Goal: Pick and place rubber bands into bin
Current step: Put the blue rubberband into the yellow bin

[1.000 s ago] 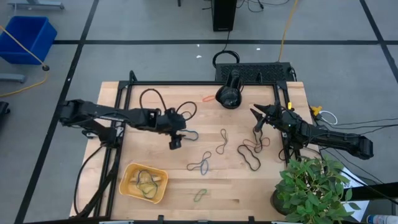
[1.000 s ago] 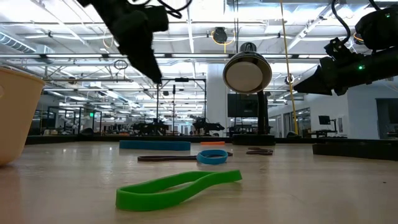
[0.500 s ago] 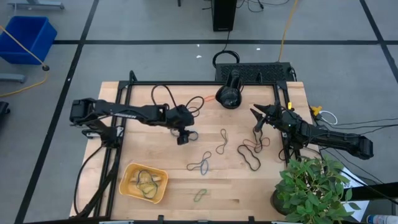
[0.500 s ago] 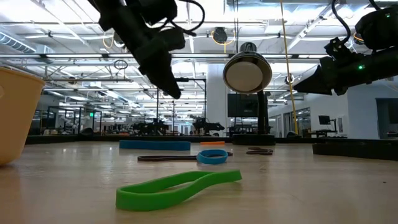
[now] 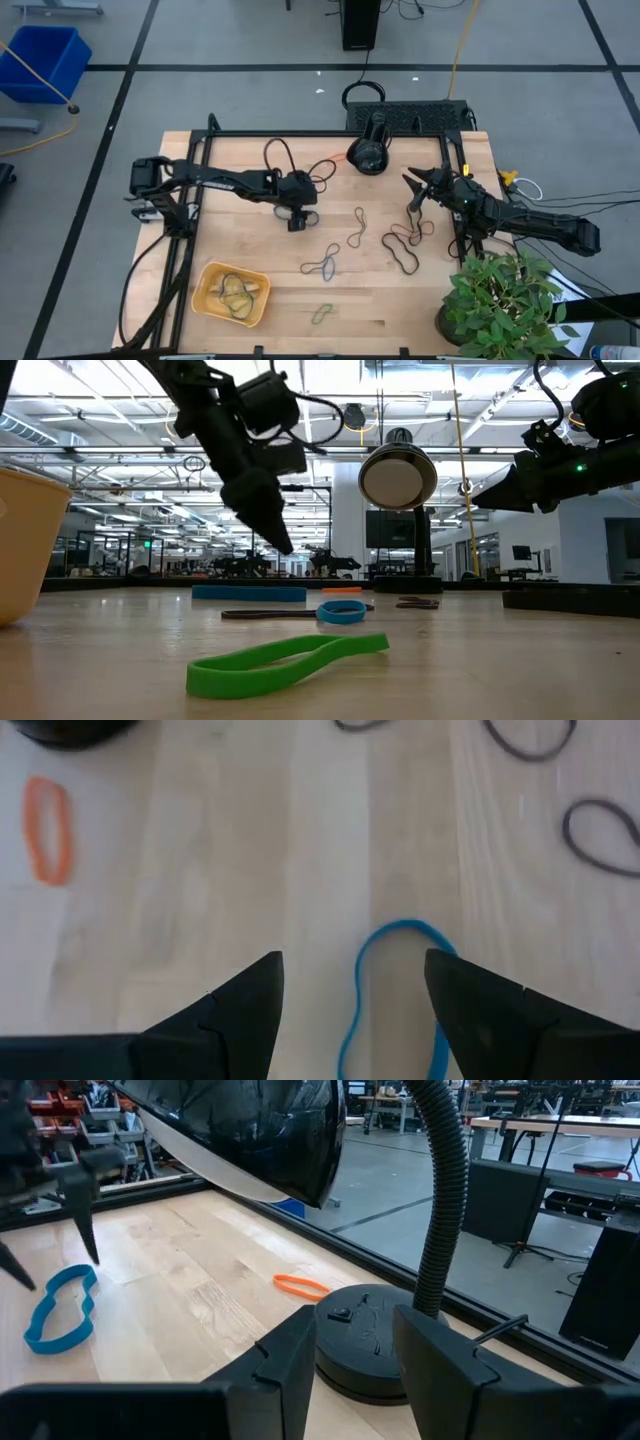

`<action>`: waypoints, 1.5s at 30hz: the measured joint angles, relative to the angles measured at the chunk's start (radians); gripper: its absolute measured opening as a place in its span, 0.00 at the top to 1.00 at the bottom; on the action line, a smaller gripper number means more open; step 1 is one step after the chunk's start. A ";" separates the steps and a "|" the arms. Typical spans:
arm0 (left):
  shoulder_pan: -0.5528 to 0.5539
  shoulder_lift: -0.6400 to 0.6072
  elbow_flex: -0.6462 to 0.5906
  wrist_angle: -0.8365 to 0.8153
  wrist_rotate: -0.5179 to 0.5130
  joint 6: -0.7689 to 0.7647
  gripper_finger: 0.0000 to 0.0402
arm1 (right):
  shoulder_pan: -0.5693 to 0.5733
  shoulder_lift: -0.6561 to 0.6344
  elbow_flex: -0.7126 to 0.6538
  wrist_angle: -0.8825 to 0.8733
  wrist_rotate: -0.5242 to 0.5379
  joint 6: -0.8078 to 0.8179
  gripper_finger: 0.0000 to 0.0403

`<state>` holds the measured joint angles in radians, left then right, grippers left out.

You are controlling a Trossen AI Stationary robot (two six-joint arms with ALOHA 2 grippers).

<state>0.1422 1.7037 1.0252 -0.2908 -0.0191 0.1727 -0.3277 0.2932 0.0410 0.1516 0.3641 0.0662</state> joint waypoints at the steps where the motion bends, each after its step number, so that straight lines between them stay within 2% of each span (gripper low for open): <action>1: -0.001 0.014 0.000 -0.002 -0.001 0.004 0.38 | 0.000 0.000 0.000 0.000 0.000 0.000 0.68; 12: -0.005 0.135 0.000 0.005 -0.056 0.008 0.38 | 0.000 0.000 0.000 0.001 0.000 0.000 0.68; 21: -0.005 0.150 0.002 0.005 -0.051 0.000 0.39 | 0.000 0.000 0.000 0.001 0.000 0.000 0.68; 25: -0.005 0.152 0.002 0.001 -0.025 -0.028 0.49 | 0.000 0.000 0.000 0.001 0.000 0.000 0.68; 37: -0.007 0.154 0.000 0.005 0.005 -0.047 0.95 | 0.000 0.000 0.000 0.001 0.000 0.001 0.68; 42: -0.007 0.135 -0.002 -0.012 0.021 -0.093 0.97 | 0.000 0.000 0.000 0.001 0.000 0.000 0.68; 45: -0.013 0.075 -0.005 -0.057 0.022 -0.101 0.98 | 0.000 0.000 0.000 0.001 0.000 0.000 0.68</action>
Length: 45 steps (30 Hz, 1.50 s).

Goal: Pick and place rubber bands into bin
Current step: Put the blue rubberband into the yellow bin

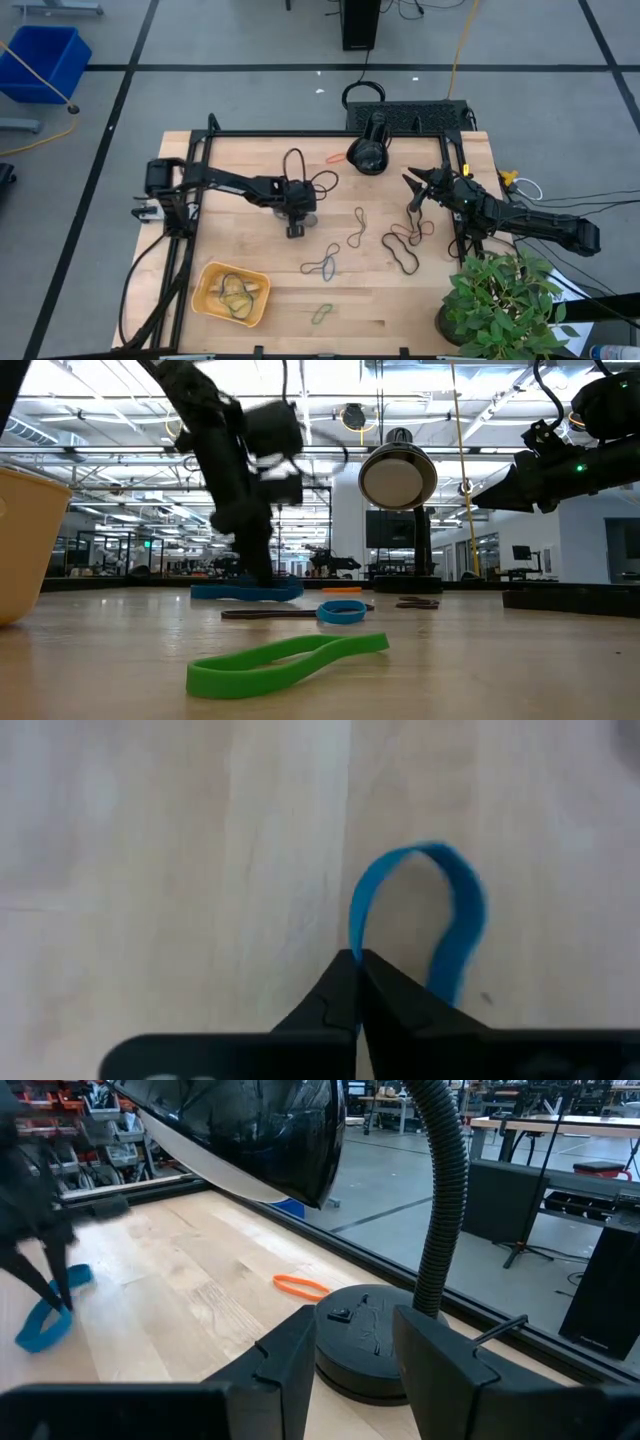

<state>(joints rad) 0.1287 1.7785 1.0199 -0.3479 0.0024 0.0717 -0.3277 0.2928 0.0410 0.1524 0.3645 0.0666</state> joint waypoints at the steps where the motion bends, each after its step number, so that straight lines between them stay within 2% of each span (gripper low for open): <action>1: -0.002 -0.030 0.001 -0.009 0.001 -0.004 0.98 | 0.000 0.000 0.000 0.000 0.000 0.000 0.68; 6: -0.021 -0.214 0.003 -0.089 -0.004 -0.054 0.99 | 0.000 0.000 0.000 0.000 0.000 0.000 0.68; 12: -0.069 -0.472 0.003 -0.098 -0.003 -0.171 0.97 | 0.000 0.000 0.000 0.000 0.000 0.000 0.68; 18: -0.165 -0.695 0.003 -0.073 0.025 -0.211 0.97 | 0.000 0.000 0.000 0.000 0.000 0.000 0.68; 23: -0.279 -0.816 0.005 -0.070 0.046 -0.262 0.99 | 0.000 0.000 0.000 0.000 0.000 0.000 0.68; 30: -0.456 -0.849 0.005 -0.133 0.025 -0.456 0.99 | 0.000 0.000 0.000 0.001 0.000 0.000 0.68; 34: -0.544 -0.824 0.005 -0.275 -0.016 -0.678 0.98 | 0.000 0.000 0.000 0.001 0.000 0.000 0.68; 40: -0.656 -0.736 0.005 -0.511 -0.021 -1.000 0.98 | 0.000 0.000 0.000 0.000 0.000 0.000 0.68; 45: -0.718 -0.623 0.005 -0.579 0.028 -1.131 0.98 | 0.000 0.000 0.000 0.000 0.000 0.000 0.68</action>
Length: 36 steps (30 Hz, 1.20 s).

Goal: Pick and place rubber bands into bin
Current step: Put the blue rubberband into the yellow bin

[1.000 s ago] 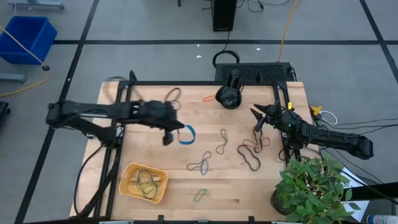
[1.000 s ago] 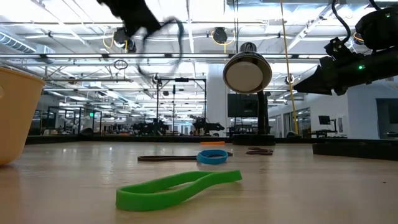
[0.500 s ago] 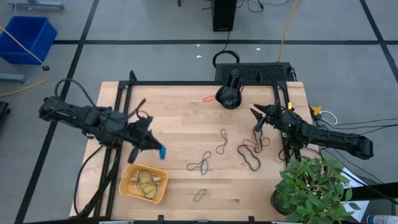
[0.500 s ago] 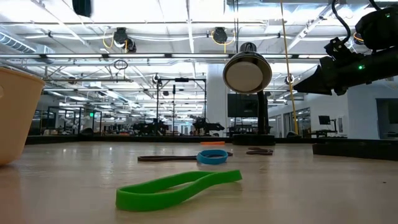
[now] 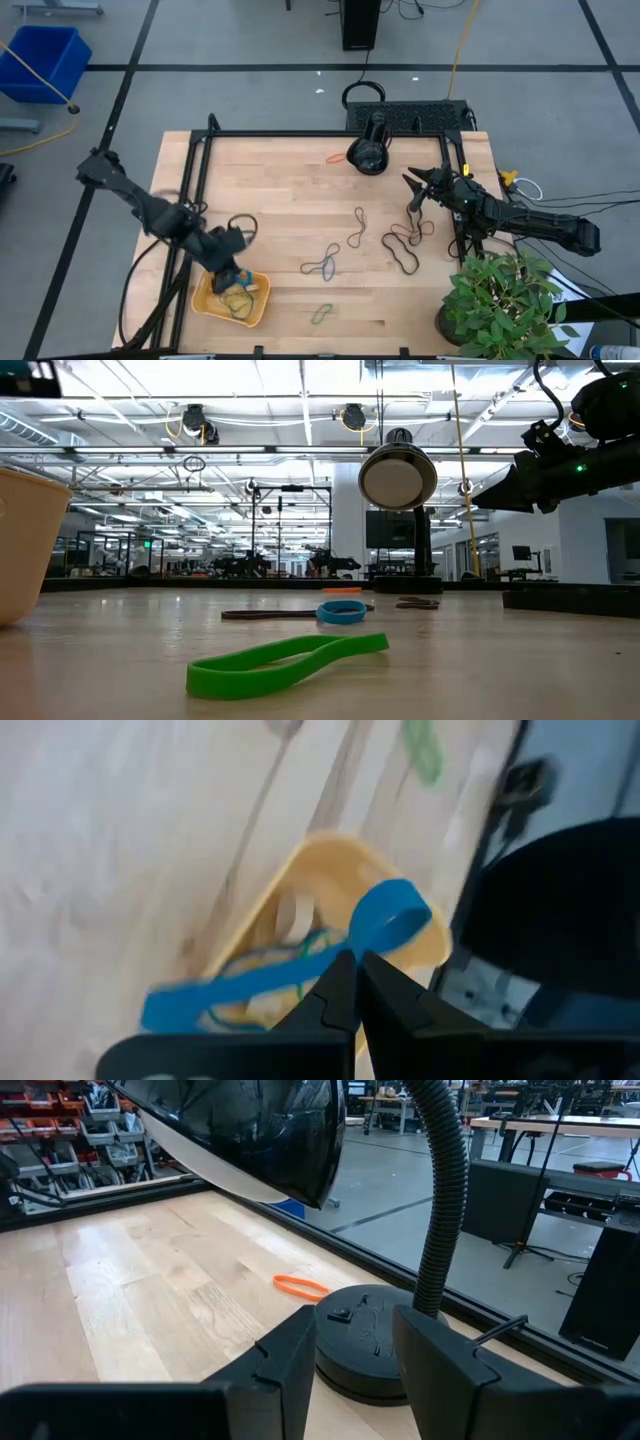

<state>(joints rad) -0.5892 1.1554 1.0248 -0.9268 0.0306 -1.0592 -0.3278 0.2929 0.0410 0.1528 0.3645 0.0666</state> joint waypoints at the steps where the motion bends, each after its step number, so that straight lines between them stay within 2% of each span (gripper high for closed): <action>1: -0.006 0.023 0.000 0.001 0.014 -0.012 0.99 | 0.000 0.000 0.000 0.000 0.000 0.000 0.68; 7: -0.030 0.155 0.000 0.004 0.109 -0.064 0.96 | 0.000 0.000 0.000 0.000 0.000 -0.001 0.68; 11: -0.035 0.234 0.000 0.004 0.153 -0.068 0.98 | 0.000 0.000 0.000 0.000 0.000 0.000 0.68; 18: -0.034 0.353 0.000 0.025 0.152 -0.030 0.93 | 0.000 0.000 0.000 0.000 0.000 0.000 0.68; 25: -0.033 0.455 0.000 0.046 0.073 0.057 0.92 | 0.000 0.000 0.000 0.000 0.000 0.000 0.68; 36: -0.032 0.479 0.000 0.049 0.067 0.044 0.91 | 0.000 0.000 0.000 0.000 -0.001 0.000 0.68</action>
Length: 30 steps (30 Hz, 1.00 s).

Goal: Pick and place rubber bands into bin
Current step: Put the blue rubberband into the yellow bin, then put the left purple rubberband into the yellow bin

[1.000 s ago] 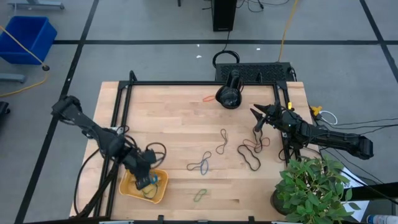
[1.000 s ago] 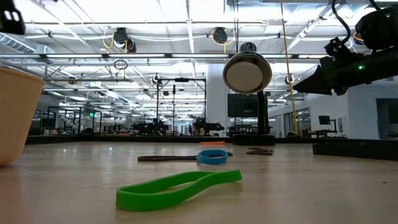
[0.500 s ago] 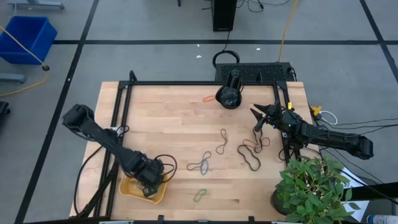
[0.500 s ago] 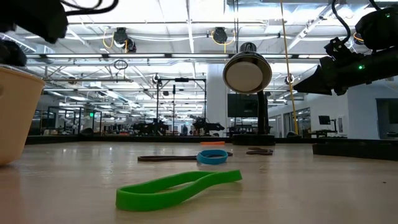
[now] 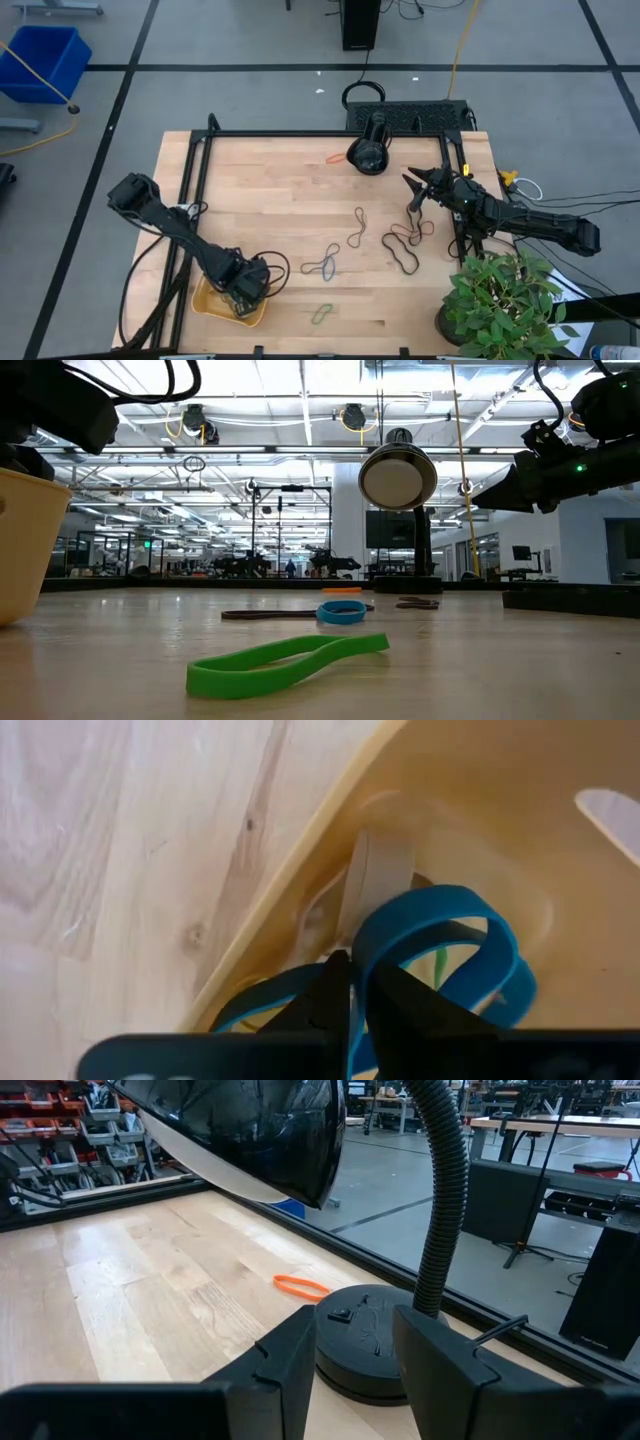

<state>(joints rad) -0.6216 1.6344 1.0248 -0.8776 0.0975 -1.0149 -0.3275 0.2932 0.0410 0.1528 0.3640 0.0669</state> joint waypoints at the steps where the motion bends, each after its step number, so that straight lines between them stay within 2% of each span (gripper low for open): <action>1: 0.000 0.000 0.000 0.000 0.007 0.000 0.91 | 0.000 0.000 0.000 0.000 0.000 0.000 0.68; 10: 0.000 0.000 0.000 0.000 0.029 -0.001 0.88 | 0.000 0.000 0.000 0.000 0.000 0.000 0.68; 16: 0.000 0.000 0.000 0.000 0.039 0.005 0.71 | 0.000 0.000 0.000 0.000 0.000 0.000 0.68; 21: 0.007 -0.015 0.000 -0.011 0.137 0.036 0.57 | 0.000 0.000 0.000 0.000 0.000 0.000 0.68; 24: 0.013 -0.056 0.000 -0.012 0.147 0.020 0.51 | 0.000 0.000 0.000 0.000 0.000 0.000 0.68; 30: 0.025 -0.180 0.000 -0.011 0.097 -0.014 0.47 | 0.000 0.000 0.000 0.000 0.000 0.000 0.68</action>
<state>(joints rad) -0.5970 1.4540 1.0252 -0.8881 0.1947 -1.0289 -0.3276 0.2930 0.0409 0.1528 0.3641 0.0666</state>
